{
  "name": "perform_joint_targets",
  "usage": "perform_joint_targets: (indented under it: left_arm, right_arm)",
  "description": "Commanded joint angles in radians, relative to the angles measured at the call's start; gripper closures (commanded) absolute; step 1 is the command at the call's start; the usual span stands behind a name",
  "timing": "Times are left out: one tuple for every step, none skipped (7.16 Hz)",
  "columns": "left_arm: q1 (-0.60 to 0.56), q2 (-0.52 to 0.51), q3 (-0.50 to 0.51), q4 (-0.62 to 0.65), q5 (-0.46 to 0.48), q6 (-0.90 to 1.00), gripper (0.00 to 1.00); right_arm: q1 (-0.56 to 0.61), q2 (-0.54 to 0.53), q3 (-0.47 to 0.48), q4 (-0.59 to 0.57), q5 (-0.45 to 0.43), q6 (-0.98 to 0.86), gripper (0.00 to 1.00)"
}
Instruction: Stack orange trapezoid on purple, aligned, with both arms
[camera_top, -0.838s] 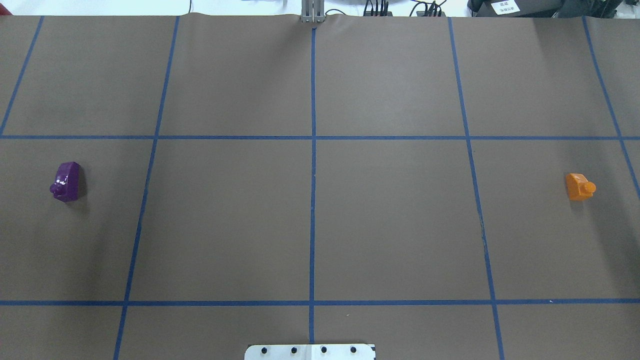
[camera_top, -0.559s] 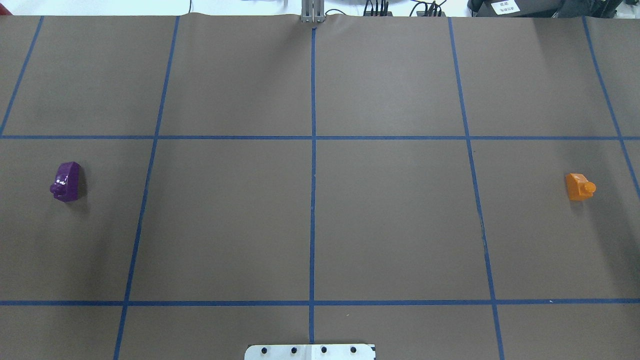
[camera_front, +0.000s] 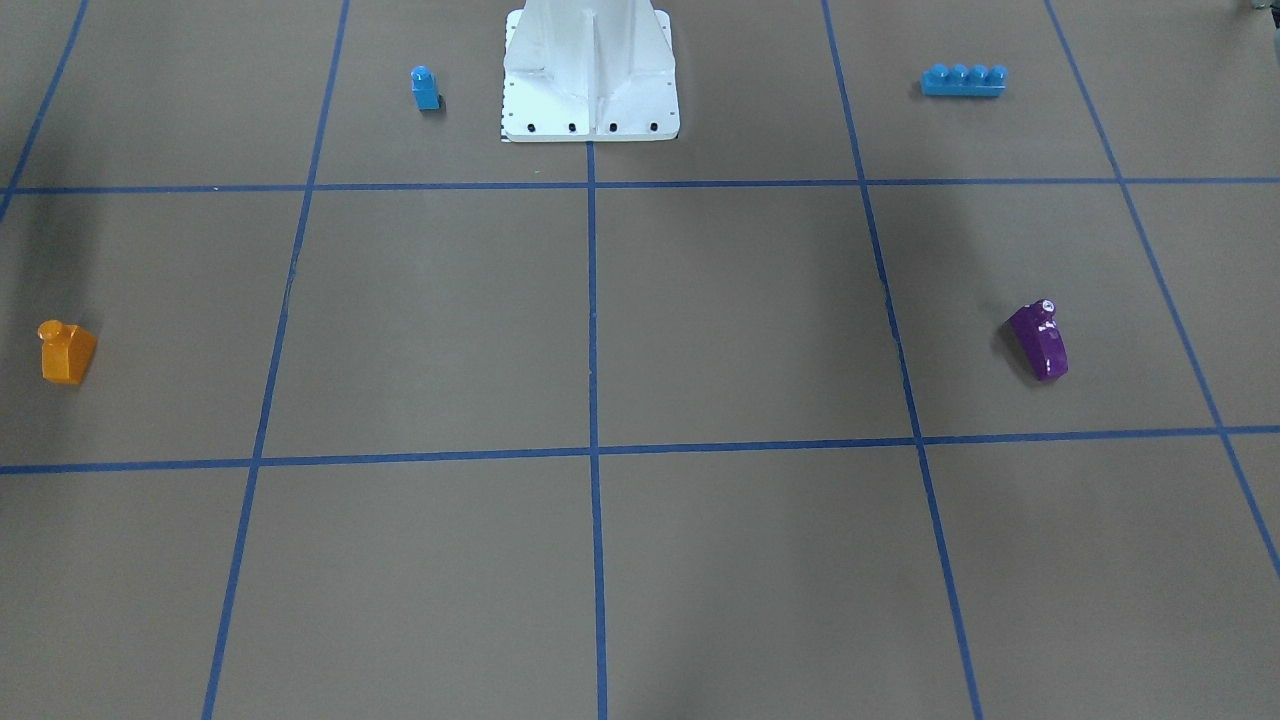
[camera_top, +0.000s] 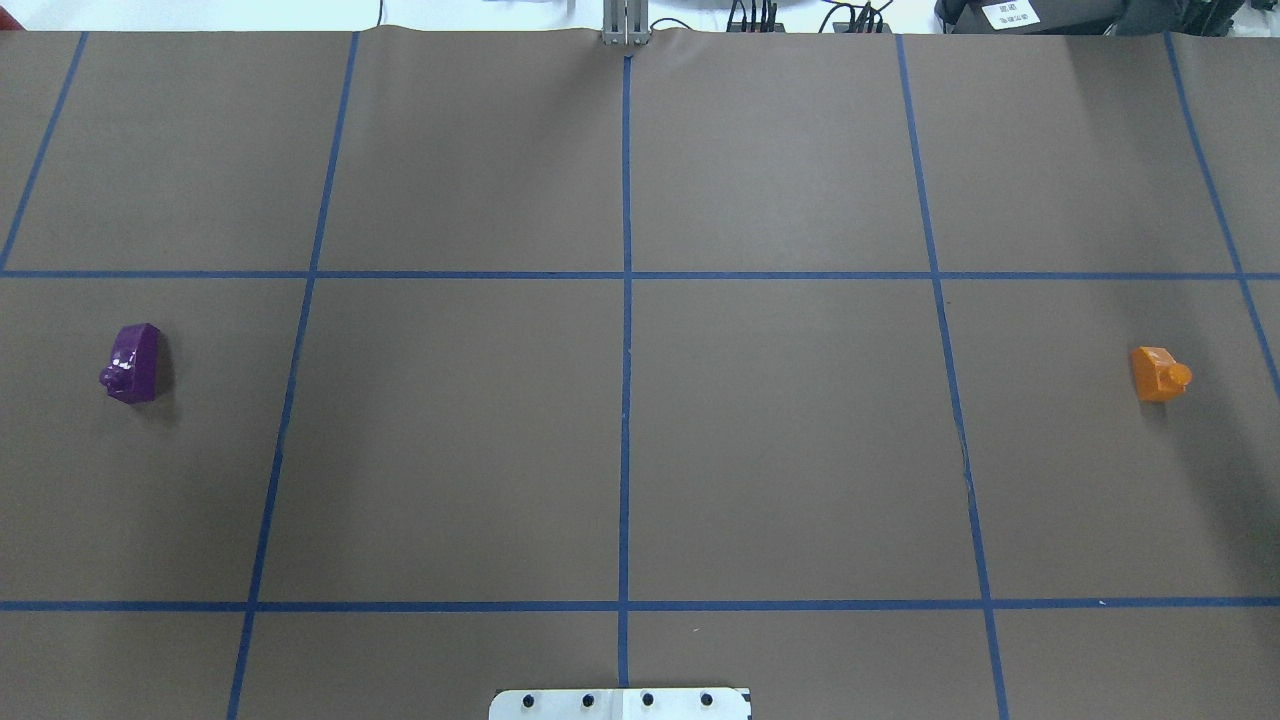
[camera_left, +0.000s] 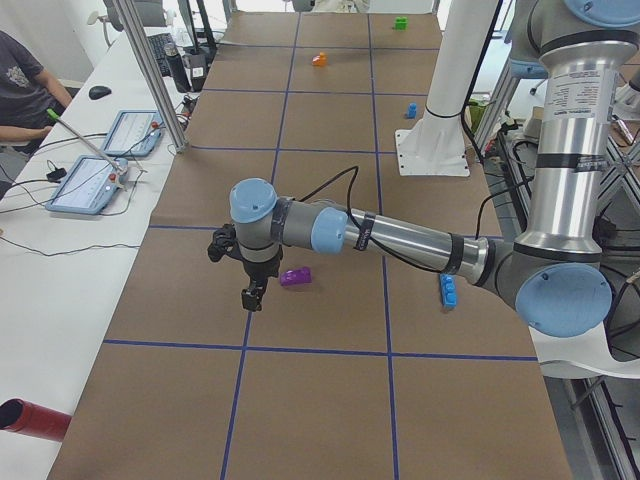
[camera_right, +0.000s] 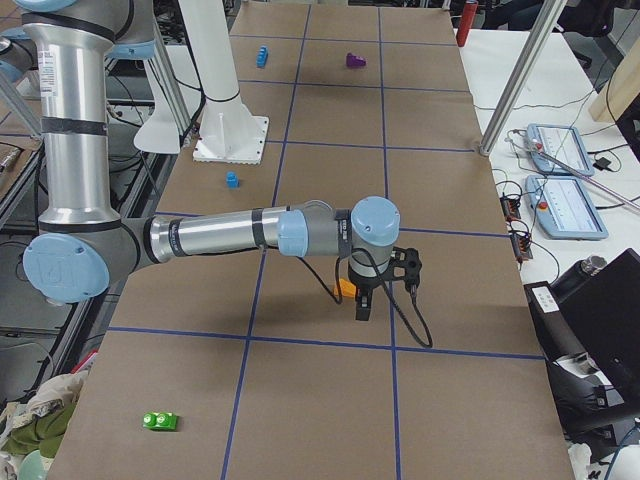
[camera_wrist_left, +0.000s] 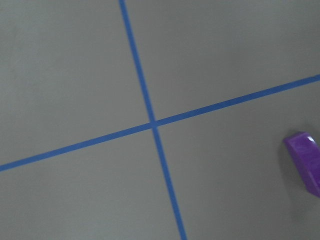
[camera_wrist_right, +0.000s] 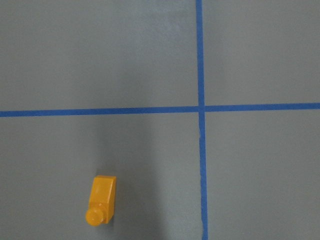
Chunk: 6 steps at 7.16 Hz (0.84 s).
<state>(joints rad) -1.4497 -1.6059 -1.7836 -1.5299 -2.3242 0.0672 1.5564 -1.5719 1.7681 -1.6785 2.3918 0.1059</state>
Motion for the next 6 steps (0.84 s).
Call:
perform_joint_targets:
  left_arm:
    - [0.124,-0.003,-0.031,-0.021,-0.087,-0.288,0.00]
    - [0.231,0.007,-0.055,-0.129,-0.013,-0.498,0.00]
    - [0.318,0.042,-0.053,-0.230,0.081,-0.643,0.00]
    - [0.356,0.052,-0.024,-0.299,0.097,-0.744,0.00]
    - [0.406,0.050,0.018,-0.379,0.133,-0.853,0.00]
    - [0.454,0.041,0.094,-0.492,0.188,-0.930,0.00]
  right_arm:
    - [-0.002,0.013,0.007,0.000,0.021,0.008,0.00]
    - [-0.002,0.010,0.008,0.000,0.023,0.008,0.00]
    - [-0.004,0.012,0.008,0.000,0.023,0.008,0.00]
    - [-0.006,0.016,0.008,0.000,0.023,0.008,0.00]
    - [-0.007,0.016,0.008,0.000,0.024,0.009,0.00]
    - [-0.007,0.016,0.007,-0.001,0.026,0.009,0.00]
